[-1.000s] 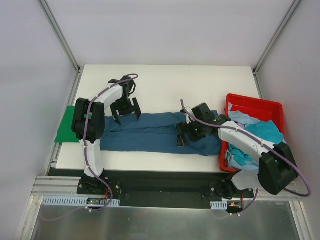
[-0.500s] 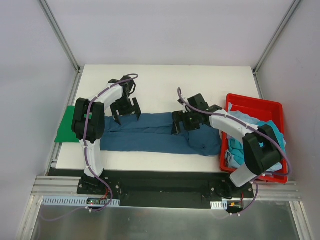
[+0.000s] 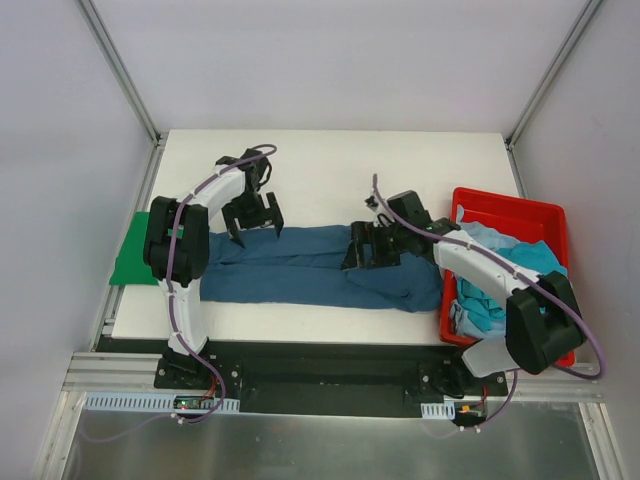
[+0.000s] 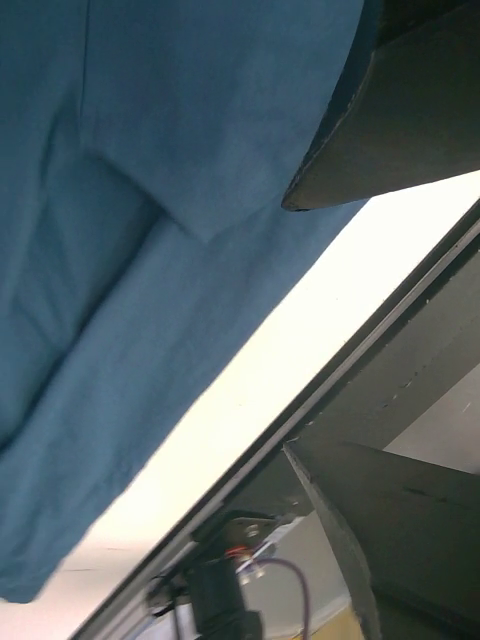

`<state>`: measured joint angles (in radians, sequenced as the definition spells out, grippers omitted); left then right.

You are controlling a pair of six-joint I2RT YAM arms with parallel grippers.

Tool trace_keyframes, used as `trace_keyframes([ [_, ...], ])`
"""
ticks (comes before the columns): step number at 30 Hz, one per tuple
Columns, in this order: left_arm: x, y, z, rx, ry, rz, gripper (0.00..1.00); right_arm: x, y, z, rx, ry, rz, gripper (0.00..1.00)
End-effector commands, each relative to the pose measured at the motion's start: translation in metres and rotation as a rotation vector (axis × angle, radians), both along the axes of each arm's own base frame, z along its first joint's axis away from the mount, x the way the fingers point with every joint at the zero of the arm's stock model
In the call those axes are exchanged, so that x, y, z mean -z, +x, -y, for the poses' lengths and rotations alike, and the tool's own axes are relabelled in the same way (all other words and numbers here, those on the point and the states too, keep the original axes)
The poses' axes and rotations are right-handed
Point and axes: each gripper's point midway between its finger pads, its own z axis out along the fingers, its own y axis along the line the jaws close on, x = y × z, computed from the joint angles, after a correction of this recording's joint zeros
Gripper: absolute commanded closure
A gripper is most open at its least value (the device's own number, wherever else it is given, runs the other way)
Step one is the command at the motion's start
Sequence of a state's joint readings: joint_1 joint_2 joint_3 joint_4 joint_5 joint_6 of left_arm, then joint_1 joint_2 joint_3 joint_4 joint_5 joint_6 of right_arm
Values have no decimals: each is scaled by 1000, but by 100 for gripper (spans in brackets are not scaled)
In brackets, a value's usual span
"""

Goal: Fold and stack the t-shirts
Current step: Fold the other side of the tshirt into a rectangle, then rotate the tshirt 90 degrees

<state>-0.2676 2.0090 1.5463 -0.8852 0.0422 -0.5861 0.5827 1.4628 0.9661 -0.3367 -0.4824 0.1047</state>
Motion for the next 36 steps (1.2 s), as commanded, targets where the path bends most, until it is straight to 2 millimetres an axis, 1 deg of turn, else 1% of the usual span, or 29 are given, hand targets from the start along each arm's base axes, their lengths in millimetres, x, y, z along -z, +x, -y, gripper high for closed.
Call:
trace_keyframes([
  [1, -30, 4, 12, 27, -59, 65, 1, 5, 15, 31, 207, 1, -65, 4],
  [5, -26, -2, 36, 69, -143, 36, 1, 40, 23, 60, 356, -110, -157, 4],
  [7, -18, -6, 42, 86, -133, 15, 1, 55, 31, 73, 429, -163, -185, 4],
  [9, -10, -12, 42, 87, -125, -13, 1, 66, 42, 83, 481, -204, -206, 4],
  [11, -3, -19, 38, 72, -106, -38, 1, 72, 55, 86, 501, -201, -242, 4],
  [13, 2, -32, 40, 66, -122, -74, 1, 77, 71, 90, 536, -213, -289, 4],
  [14, 2, -36, 41, 61, -132, -81, 1, 78, 84, 92, 557, -211, -295, 4],
  [16, 7, -55, 43, 51, -119, -114, 1, 85, 112, 92, 586, -200, -320, 4],
  [17, 8, -65, 47, 49, -125, -131, 1, 83, 131, 90, 600, -186, -327, 4],
  [18, 7, -73, 55, 52, -140, -142, 1, 80, 152, 81, 590, -152, -330, 4],
  [19, 5, -80, 64, 57, -163, -153, 1, 82, 171, 72, 570, -125, -334, 4],
  [20, 0, -87, 78, 73, -207, -157, 1, 75, 198, 63, 565, -101, -311, 4],
  [21, -7, -90, 97, 107, -265, -145, 1, 77, 223, 54, 545, -78, -295, 4],
  [22, -14, -90, 115, 137, -309, -120, 1, 47, 270, 42, 539, -18, -199, 4],
  [23, -23, -93, 133, 186, -341, -99, 1, 35, 300, 31, 520, 23, -159, 4],
  [24, -33, -91, 148, 243, -356, -65, 1, 47, 319, 17, 473, 61, -153, 4],
  [25, -42, -90, 162, 304, -365, -27, 1, 27, 340, 10, 479, 106, -100, 4],
  [26, -48, -89, 171, 347, -370, 2, 1, 9, 357, 4, 474, 160, -39, 4],
  [27, -57, -86, 176, 366, -374, 28, 1, -7, 366, -4, 438, 207, 34, 4],
  [28, -62, -84, 176, 364, -370, 40, 1, -16, 371, -3, 443, 221, 75, 4],
  [29, -66, -80, 173, 358, -352, 62, 1, -33, 372, -3, 444, 236, 133, 4],
  [30, -70, -76, 169, 349, -329, 87, 1, -39, 372, -1, 445, 243, 188, 4],
  [33, -75, -71, 158, 325, -282, 128, 1, -71, 363, 10, 430, 178, 328, 4],
  [34, -76, -71, 157, 333, -282, 131, 1, -77, 358, 11, 413, 137, 344, 4],
  [36, -70, -75, 153, 335, -270, 117, 1, -92, 346, 8, 365, 72, 375, 4],
])
